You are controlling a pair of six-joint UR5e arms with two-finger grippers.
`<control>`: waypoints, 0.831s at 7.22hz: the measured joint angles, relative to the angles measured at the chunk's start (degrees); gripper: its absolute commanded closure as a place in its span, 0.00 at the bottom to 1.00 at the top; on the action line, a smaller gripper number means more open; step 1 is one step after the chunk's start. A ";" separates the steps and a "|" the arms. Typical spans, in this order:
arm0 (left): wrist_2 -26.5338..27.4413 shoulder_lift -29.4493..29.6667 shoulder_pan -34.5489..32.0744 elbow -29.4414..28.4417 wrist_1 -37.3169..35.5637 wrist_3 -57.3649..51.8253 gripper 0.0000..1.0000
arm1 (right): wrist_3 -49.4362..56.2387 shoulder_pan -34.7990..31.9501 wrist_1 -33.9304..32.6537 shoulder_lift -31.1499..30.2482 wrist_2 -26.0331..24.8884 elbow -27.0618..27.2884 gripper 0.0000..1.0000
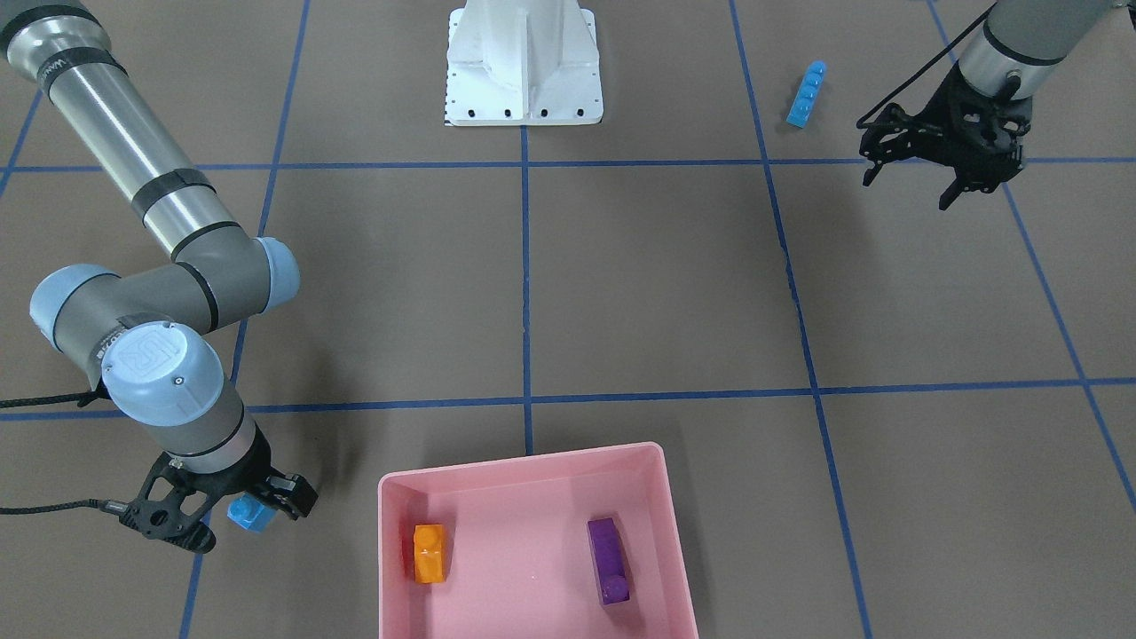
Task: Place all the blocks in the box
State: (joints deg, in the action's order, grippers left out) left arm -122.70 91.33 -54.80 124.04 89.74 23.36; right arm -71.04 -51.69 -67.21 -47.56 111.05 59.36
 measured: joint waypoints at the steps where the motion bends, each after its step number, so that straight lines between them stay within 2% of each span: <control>1: 0.00 0.04 -0.02 0.03 0.00 0.03 0.00 | 0.14 0.09 0.02 -0.28 -0.06 0.16 1.00; 6: 0.04 0.07 0.07 -0.02 0.00 0.09 0.00 | 7.54 -3.55 -0.23 -1.07 0.48 2.50 1.00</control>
State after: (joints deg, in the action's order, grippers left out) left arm -122.66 91.39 -54.73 124.02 89.74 23.45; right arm -63.51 -55.24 -67.44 -48.62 111.53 61.86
